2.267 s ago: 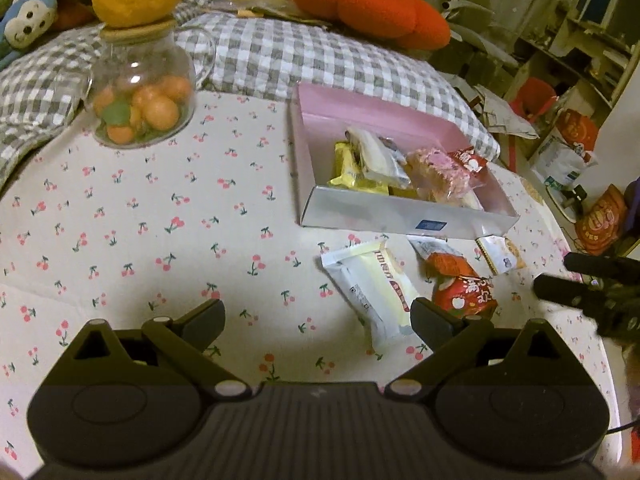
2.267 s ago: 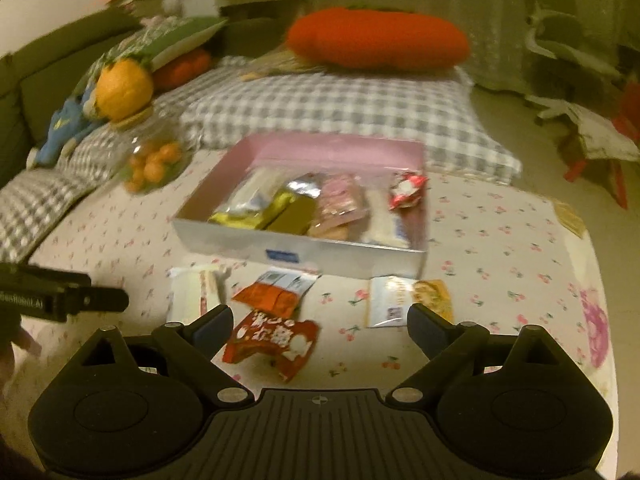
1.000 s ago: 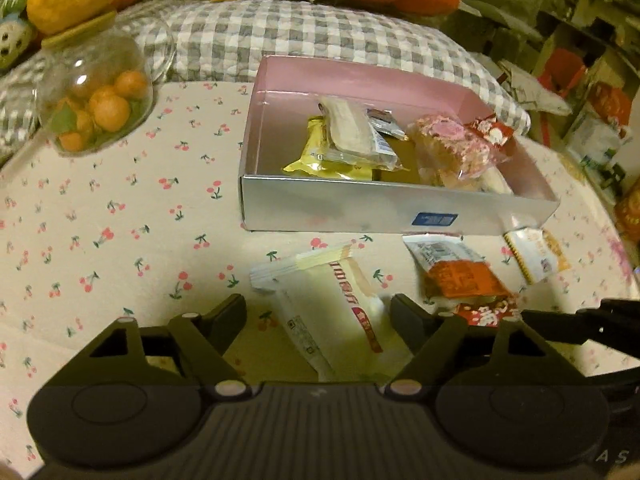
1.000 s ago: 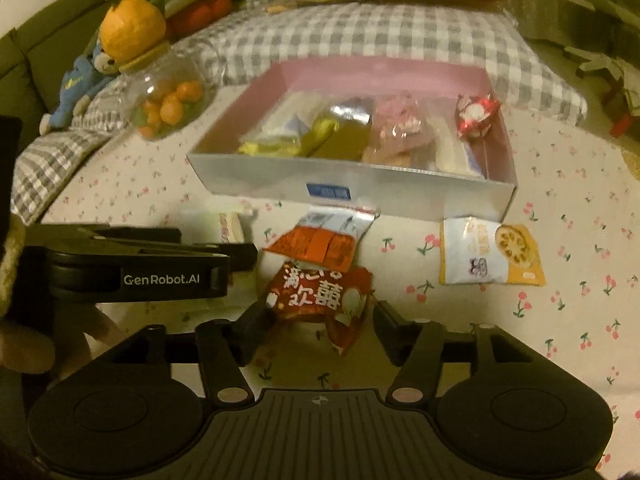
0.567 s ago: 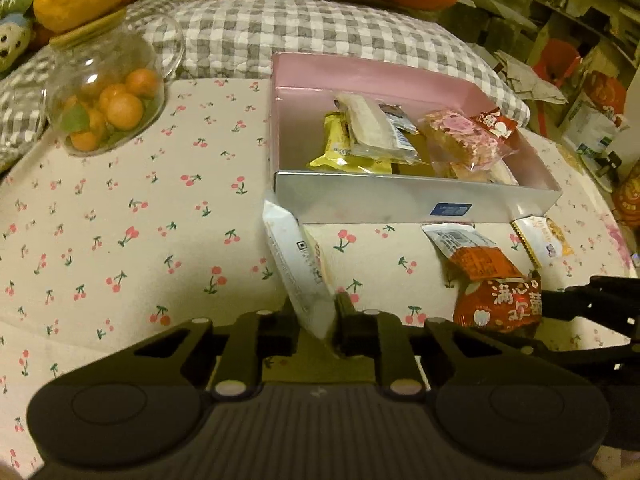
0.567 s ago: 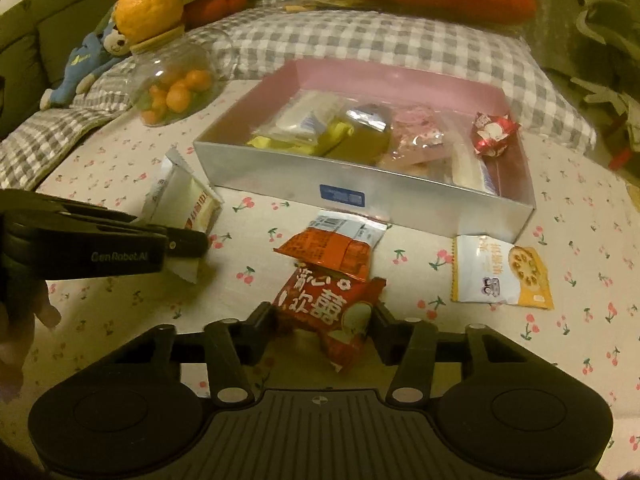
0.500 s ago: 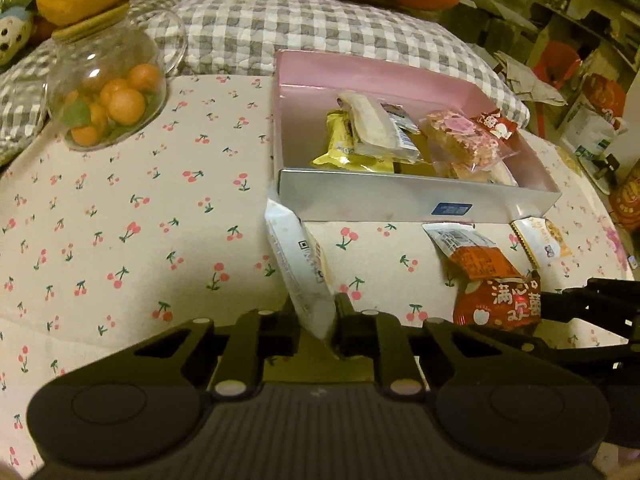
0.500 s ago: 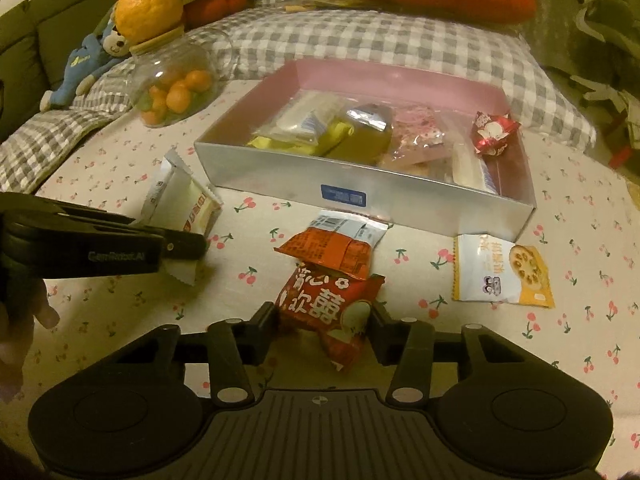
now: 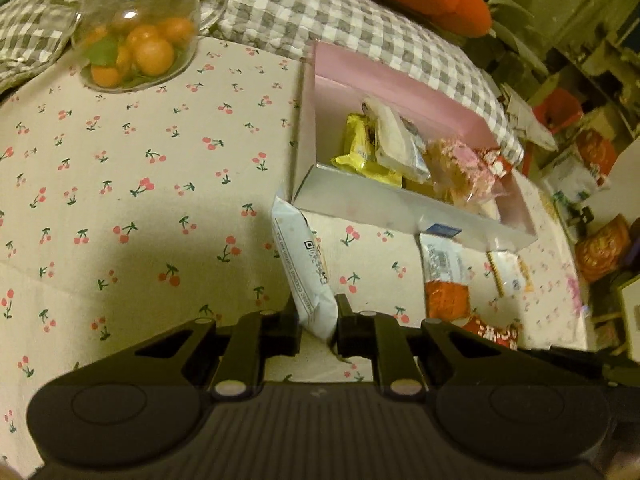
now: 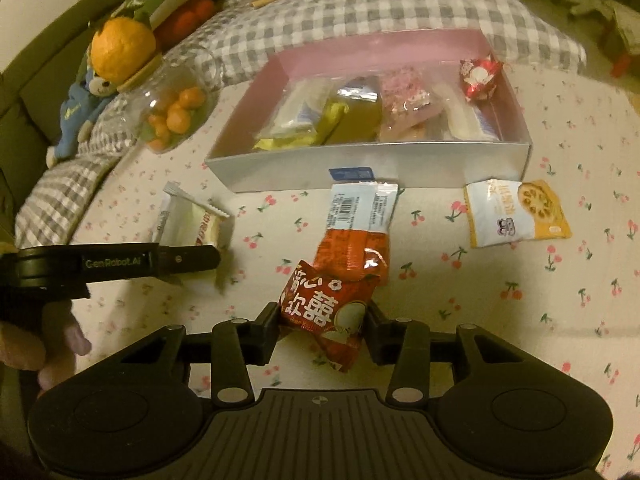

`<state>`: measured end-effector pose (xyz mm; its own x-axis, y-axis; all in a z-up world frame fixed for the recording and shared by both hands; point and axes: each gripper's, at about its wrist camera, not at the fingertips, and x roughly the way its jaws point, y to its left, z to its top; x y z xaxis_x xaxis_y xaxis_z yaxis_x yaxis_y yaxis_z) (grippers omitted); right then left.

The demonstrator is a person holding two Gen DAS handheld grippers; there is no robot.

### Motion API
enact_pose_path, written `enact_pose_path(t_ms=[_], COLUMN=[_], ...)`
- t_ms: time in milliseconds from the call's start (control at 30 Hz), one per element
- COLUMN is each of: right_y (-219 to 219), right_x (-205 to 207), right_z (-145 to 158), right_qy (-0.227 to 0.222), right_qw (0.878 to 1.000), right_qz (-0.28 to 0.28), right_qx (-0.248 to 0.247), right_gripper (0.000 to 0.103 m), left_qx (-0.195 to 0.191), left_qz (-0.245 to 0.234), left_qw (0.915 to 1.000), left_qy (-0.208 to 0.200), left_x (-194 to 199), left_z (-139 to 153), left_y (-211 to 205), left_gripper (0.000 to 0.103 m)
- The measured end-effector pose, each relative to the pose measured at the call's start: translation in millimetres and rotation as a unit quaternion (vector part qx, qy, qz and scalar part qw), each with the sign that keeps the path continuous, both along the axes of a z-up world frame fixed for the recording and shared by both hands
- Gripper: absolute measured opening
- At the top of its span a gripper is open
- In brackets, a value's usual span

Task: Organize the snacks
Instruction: 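Carry the white bar and red candy over the pink box with both tools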

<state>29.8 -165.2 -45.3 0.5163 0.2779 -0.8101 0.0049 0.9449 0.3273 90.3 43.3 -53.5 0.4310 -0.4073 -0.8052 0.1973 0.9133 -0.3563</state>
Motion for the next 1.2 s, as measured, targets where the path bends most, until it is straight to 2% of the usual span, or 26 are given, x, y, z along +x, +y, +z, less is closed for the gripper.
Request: enact_pose_path(t_ms=[267, 467, 800, 1000, 1200], right_y=[-0.8, -8.5, -44.4, -62.6, -69.2], right_x=[-4.9, 1.9, 33.5, 69.2, 105.5], right_z=[26.9, 39.2, 59.7, 68.2, 54.7], right_qy=[-0.023, -0.034, -0.050, -0.074, -0.072], right_qw=[1.000, 0.999, 0.996, 0.992, 0.990], right_qz=[-0.008, -0.025, -0.077, -0.105, -0.125], right_qx=[0.017, 0.020, 0.013, 0.016, 0.007], right_gripper=[0.043, 0.043, 0.043, 0.043, 0.043], left_qx=[-0.026, -0.023, -0.020, 0.012, 0.052], left_qz=[0.005, -0.005, -0.014, -0.038, -0.054], left_qw=[0.9995, 0.9984, 0.9956, 0.9924, 0.9906], left_qy=[-0.019, -0.052, -0.091, -0.117, -0.114], left_x=[1.5, 6.3, 49.7, 75.6, 92.2], left_z=[23.1, 36.2, 49.3, 47.4, 38.7], left_y=[0.4, -7.8, -24.4, -42.6, -56.8], left_gripper=[0.014, 0.014, 0.014, 0.014, 0.014])
